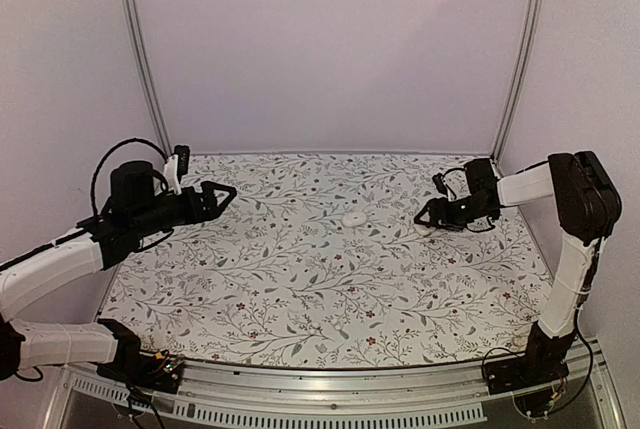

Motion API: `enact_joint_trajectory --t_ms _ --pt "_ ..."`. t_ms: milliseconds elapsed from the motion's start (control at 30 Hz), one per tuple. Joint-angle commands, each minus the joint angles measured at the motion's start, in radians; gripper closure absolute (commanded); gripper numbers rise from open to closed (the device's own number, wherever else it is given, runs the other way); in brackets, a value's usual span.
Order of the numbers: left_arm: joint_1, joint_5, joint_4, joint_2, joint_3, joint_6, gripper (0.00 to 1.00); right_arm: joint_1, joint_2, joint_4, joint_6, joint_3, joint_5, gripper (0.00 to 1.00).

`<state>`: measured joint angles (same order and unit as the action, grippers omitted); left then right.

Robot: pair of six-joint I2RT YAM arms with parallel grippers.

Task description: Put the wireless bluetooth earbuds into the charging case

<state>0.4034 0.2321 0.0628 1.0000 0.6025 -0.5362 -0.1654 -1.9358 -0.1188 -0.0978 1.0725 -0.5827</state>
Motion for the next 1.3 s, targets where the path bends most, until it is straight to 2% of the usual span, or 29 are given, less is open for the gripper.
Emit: enact_joint_trajectory --t_ms 0,100,400,533,867,1000,1267 --pt "0.011 0.008 0.003 -0.023 -0.019 0.002 0.00 -0.074 -0.001 0.000 0.007 -0.046 -0.007 0.24" --pt "0.011 0.015 0.010 -0.017 -0.021 -0.001 0.00 -0.118 0.027 0.039 -0.004 -0.076 0.028 0.24" --pt "0.012 0.016 0.004 -0.011 -0.021 0.004 0.00 -0.249 0.062 0.053 0.031 -0.084 0.354 0.23" --pt "0.012 0.007 -0.003 -0.017 -0.023 0.007 0.00 -0.310 0.045 -0.004 0.032 -0.050 0.481 0.24" --pt "0.012 0.007 -0.005 -0.006 -0.017 0.015 0.00 -0.379 0.009 -0.059 0.052 -0.021 0.575 0.29" --pt "0.012 0.003 -0.007 0.002 -0.014 0.018 0.00 -0.385 0.026 -0.054 0.060 -0.028 0.611 0.39" --pt "0.013 -0.007 -0.001 0.015 -0.009 0.017 0.00 -0.393 0.047 -0.062 0.078 -0.039 0.636 0.50"
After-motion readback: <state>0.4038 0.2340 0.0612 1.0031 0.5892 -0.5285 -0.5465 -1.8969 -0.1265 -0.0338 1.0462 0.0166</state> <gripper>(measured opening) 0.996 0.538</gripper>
